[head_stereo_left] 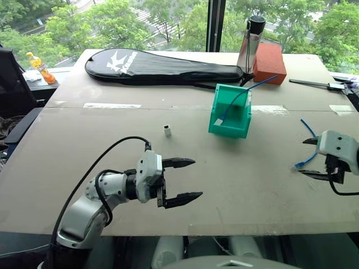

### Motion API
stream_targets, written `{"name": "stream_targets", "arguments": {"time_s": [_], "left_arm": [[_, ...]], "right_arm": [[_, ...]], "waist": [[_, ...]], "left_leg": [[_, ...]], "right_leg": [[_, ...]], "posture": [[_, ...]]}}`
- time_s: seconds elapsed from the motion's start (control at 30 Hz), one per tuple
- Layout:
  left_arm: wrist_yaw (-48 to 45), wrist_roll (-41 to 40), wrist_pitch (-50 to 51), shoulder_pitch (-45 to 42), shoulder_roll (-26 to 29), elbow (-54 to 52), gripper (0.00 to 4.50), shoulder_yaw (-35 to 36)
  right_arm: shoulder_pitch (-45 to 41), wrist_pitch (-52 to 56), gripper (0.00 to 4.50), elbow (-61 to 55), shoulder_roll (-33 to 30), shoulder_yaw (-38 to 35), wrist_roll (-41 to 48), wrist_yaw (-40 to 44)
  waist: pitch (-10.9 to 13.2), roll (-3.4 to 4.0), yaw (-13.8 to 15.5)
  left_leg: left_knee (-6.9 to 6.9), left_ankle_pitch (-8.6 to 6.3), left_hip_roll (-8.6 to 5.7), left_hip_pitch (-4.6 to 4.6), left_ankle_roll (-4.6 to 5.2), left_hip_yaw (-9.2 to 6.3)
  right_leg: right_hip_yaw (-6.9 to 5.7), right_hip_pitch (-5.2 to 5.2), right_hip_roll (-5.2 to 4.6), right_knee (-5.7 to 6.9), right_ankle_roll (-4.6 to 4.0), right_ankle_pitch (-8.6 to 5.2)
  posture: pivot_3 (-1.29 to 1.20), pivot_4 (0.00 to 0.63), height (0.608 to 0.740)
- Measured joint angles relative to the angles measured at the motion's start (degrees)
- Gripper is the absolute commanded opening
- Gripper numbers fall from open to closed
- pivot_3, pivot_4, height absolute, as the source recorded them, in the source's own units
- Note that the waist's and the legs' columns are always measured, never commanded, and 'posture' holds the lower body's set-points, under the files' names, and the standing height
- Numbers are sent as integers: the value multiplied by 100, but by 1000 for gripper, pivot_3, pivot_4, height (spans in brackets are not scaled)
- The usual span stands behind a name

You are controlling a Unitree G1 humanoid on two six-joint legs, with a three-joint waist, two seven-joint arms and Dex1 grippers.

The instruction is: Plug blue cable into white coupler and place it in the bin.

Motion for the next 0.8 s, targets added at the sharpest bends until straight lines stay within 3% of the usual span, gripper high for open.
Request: {"name": "stream_targets", "arguments": {"time_s": [0.1,0.33,0.63,0.67,0.73,0.8], "left_arm": [[-26,55,-79,-21,-37,7,4500,-83],[-42,119,-212,72,-44,33,4500,-144],[24,105,-223,76,-37,37,4500,-126],[53,97,-184,53,-36,37,4500,-126],[99,90,-130,-27,-35,32,4500,-117],[130,66,-70,-106,-35,21,4500,-113]], "right_arm": [[-510,-701,2334,823,58,668,-531,346],[-1508,-1766,2334,1969,427,1477,-1275,680],[-2132,-2355,2334,2878,859,1837,-1730,801],[-2167,-2365,1909,2913,867,1859,-1758,828],[-2205,-2414,1571,2964,867,1899,-1801,915],[-2205,-2458,672,2968,867,1936,-1822,1036]], "waist": [[2,3,-3],[10,13,-10],[10,17,2],[11,17,3],[10,16,5],[10,16,-2]], "left_leg": [[1,0,-1,-1,0,8],[6,-1,-1,4,2,12],[6,-1,-1,3,2,13],[6,-1,-1,3,2,13],[6,-1,-1,3,2,12],[7,-1,-1,3,2,13]], "right_leg": [[7,-1,-1,-1,1,0],[11,0,-2,2,2,1],[11,0,-3,4,0,2],[11,0,-3,4,0,2],[11,1,-3,4,0,2],[11,1,-4,4,0,2]], "posture": [[0,150,740],[0,150,740],[0,150,740],[0,150,740],[0,150,740],[0,150,740]]}}
